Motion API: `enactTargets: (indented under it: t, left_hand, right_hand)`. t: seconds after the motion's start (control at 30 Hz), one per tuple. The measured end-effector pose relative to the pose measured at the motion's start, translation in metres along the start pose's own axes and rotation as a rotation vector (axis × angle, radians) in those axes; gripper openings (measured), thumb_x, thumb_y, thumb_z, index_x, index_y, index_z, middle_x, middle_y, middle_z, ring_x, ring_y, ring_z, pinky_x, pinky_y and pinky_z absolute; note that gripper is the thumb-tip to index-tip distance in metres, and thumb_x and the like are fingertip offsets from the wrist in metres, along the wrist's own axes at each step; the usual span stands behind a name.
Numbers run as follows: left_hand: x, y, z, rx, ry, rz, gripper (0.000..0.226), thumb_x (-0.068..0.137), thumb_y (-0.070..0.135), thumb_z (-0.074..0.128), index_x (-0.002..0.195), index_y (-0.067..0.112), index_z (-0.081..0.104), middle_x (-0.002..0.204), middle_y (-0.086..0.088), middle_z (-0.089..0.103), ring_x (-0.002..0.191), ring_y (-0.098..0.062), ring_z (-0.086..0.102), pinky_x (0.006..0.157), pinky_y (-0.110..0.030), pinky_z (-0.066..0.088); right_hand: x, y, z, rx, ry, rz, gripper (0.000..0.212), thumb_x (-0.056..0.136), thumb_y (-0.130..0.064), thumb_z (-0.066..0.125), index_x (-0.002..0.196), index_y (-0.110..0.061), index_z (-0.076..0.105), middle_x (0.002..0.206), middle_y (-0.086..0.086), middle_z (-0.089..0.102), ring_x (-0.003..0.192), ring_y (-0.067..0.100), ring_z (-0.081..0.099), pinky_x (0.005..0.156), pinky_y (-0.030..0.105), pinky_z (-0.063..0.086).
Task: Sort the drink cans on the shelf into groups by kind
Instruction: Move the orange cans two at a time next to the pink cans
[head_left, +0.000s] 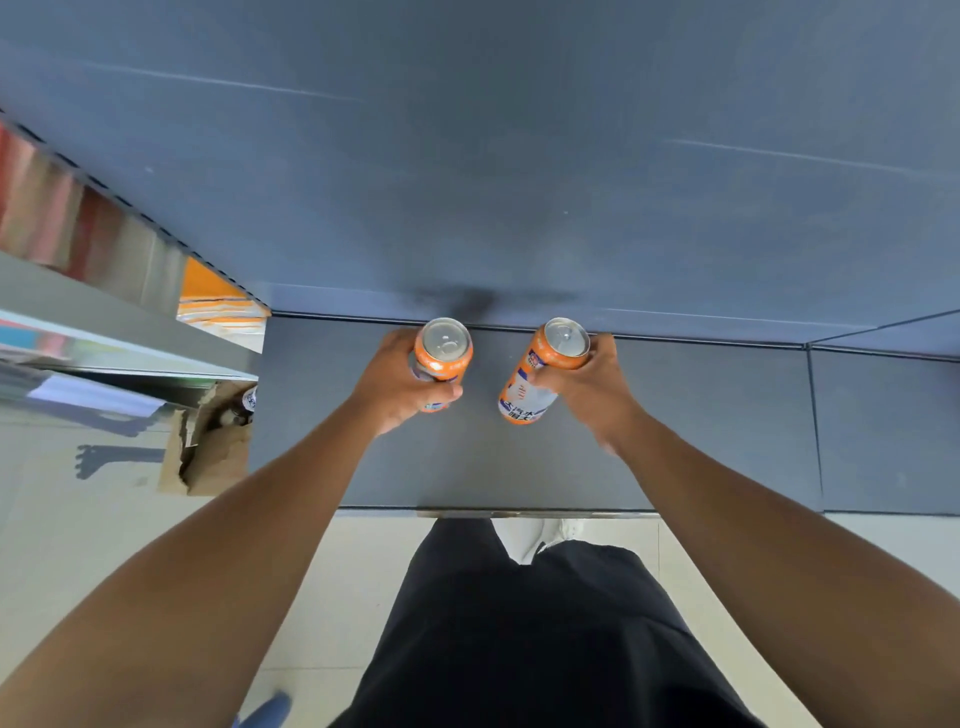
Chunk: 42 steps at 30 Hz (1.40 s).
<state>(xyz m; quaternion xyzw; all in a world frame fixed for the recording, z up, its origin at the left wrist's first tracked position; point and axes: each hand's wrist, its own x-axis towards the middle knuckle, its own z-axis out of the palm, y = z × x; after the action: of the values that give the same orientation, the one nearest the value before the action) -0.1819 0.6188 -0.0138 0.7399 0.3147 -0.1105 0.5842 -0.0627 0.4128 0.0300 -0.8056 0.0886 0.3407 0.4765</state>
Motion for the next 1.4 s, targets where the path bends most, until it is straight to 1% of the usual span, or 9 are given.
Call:
enactTargets:
  t: [0.13, 0.27, 0.4, 0.47, 0.57, 0.67, 0.9, 1.07, 1.4]
  left_hand:
    - [-0.030, 0.029, -0.001, -0.225, -0.038, -0.050, 0.041, 0.069, 0.008, 0.084, 0.105, 0.009, 0.065, 0.090, -0.003, 0.074, 0.079, -0.009, 0.070, 0.070, -0.020, 0.054]
    - [-0.057, 0.059, 0.004, -0.393, 0.013, -0.061, 0.031, 0.079, 0.014, 0.081, 0.104, 0.013, 0.062, 0.085, 0.002, 0.072, 0.077, -0.010, 0.070, 0.063, -0.018, 0.054]
    - [-0.079, 0.089, 0.014, -0.513, -0.007, -0.102, 0.028, 0.086, 0.025, 0.076, 0.109, 0.023, 0.061, 0.094, 0.003, 0.073, 0.085, -0.014, 0.071, 0.072, -0.028, 0.059]
    - [-0.088, 0.099, 0.018, -0.525, -0.076, -0.118, 0.041, 0.077, 0.028, 0.080, 0.113, 0.026, 0.061, 0.100, 0.002, 0.074, 0.090, -0.018, 0.072, 0.082, -0.037, 0.059]
    - [-0.100, 0.112, 0.021, -0.508, -0.171, -0.113, 0.065, 0.063, 0.031, 0.079, 0.123, 0.025, 0.056, 0.110, -0.003, 0.073, 0.097, -0.022, 0.072, 0.083, -0.040, 0.058]
    - [-0.108, 0.125, 0.027, -0.404, -0.191, -0.016, 0.066, 0.061, 0.028, 0.082, 0.121, 0.026, 0.054, 0.101, 0.003, 0.074, 0.091, -0.017, 0.073, 0.075, -0.033, 0.057]
    - [-0.124, 0.150, 0.053, -0.184, -0.237, 0.142, 0.065, 0.077, 0.016, 0.085, 0.123, 0.041, 0.046, 0.101, 0.019, 0.070, 0.091, -0.005, 0.071, 0.068, -0.018, 0.056]
    - [-0.131, 0.173, 0.079, -0.245, -0.354, 0.110, 0.064, 0.065, 0.016, 0.070, 0.122, 0.037, 0.048, 0.093, 0.017, 0.072, 0.089, -0.005, 0.071, 0.069, -0.022, 0.056]
    - [-0.156, 0.239, 0.194, -0.095, -0.446, 0.255, 0.062, 0.058, 0.027, 0.074, 0.116, 0.038, 0.056, 0.102, 0.008, 0.073, 0.093, -0.014, 0.072, 0.078, -0.034, 0.057]
  right_hand:
    - [-0.018, -0.009, -0.025, 0.106, -0.040, 0.031, 0.043, 0.077, -0.013, 0.080, 0.109, -0.018, 0.052, 0.099, -0.001, 0.067, 0.077, 0.008, 0.066, 0.068, 0.026, 0.051]
    - [-0.040, -0.015, -0.041, 0.348, -0.131, 0.073, 0.039, 0.081, -0.036, 0.072, 0.114, -0.019, 0.059, 0.095, 0.006, 0.074, 0.083, 0.024, 0.073, 0.085, 0.048, 0.059]
    - [-0.060, -0.026, -0.053, 0.565, -0.267, 0.244, 0.053, 0.083, -0.059, 0.064, 0.112, -0.015, 0.066, 0.093, 0.011, 0.071, 0.087, 0.029, 0.069, 0.086, 0.047, 0.057]
    - [-0.069, -0.029, -0.057, 0.561, -0.287, 0.239, 0.058, 0.080, -0.055, 0.071, 0.118, -0.012, 0.064, 0.096, 0.013, 0.071, 0.089, 0.032, 0.069, 0.085, 0.049, 0.057]
    - [-0.084, -0.031, -0.064, 0.469, -0.240, 0.116, 0.037, 0.088, -0.024, 0.072, 0.120, -0.010, 0.059, 0.092, 0.009, 0.072, 0.082, 0.026, 0.071, 0.075, 0.044, 0.059]
    - [-0.098, -0.032, -0.075, 0.329, -0.199, -0.012, 0.024, 0.087, -0.016, 0.073, 0.108, -0.016, 0.061, 0.092, 0.009, 0.072, 0.080, 0.022, 0.072, 0.071, 0.039, 0.060]
    - [-0.123, -0.026, -0.108, 0.237, 0.037, -0.213, 0.041, 0.078, -0.015, 0.082, 0.110, -0.022, 0.058, 0.083, -0.008, 0.072, 0.073, 0.008, 0.071, 0.059, 0.018, 0.054]
    - [-0.139, -0.018, -0.144, 0.266, 0.185, -0.280, 0.041, 0.080, -0.020, 0.081, 0.112, -0.026, 0.056, 0.088, -0.010, 0.071, 0.075, 0.003, 0.070, 0.059, 0.015, 0.053]
    - [-0.176, 0.032, -0.261, 0.417, 0.349, -0.387, 0.044, 0.085, -0.028, 0.077, 0.121, -0.022, 0.053, 0.100, -0.006, 0.070, 0.084, 0.006, 0.071, 0.061, 0.016, 0.054]
